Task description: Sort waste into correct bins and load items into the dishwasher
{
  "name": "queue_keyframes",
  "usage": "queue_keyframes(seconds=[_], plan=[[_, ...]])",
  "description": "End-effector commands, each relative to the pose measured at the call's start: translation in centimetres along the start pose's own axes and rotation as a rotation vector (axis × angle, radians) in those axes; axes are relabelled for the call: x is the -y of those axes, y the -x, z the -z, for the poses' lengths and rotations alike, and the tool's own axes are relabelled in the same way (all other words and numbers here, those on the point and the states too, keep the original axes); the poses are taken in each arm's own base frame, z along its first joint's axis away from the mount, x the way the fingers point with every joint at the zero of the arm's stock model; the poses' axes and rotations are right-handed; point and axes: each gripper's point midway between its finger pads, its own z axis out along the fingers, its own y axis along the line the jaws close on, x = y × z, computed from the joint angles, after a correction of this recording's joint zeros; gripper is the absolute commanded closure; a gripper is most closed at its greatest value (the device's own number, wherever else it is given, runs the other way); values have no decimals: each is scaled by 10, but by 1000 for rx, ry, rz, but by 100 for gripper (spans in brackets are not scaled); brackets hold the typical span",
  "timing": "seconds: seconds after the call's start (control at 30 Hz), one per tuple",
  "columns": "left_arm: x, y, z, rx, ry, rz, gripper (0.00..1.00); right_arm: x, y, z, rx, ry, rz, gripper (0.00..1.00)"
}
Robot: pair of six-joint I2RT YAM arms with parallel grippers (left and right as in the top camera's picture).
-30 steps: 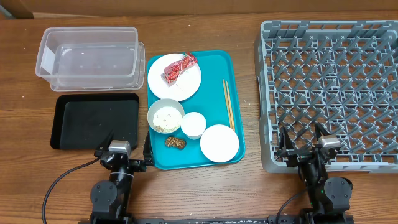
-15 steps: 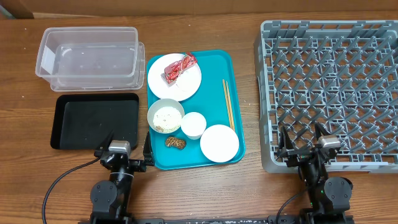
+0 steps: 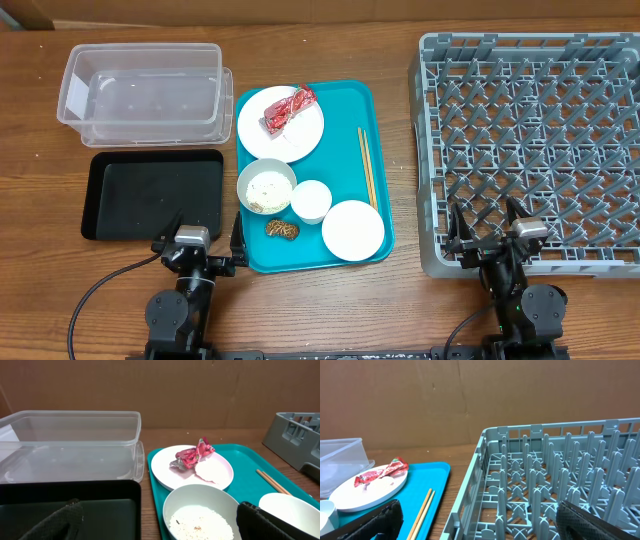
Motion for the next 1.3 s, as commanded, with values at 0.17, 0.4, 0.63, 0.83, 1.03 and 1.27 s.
queue_keyframes(seconds=[0.17,0.4,0.63,0.83,1.03,1.27], plan=[[-2,0,0,6,11,-4,0,0,-2,0,3,2,3,0],[-4,1,0,8,22,16,0,14,10,1,54,-80,5,0],[-3,14,4,24,19,137,0,7,39,6,128,-50,-33,0],[-5,46,14,-11,43,136,0,5,58,9,61,-63,-37,0],[5,81,-2,-167,12,141,0,3,78,-7,-143,-87,-48,0],[29,95,-40,-590,-74,191,0,-4,74,-32,-535,-94,-96,0]])
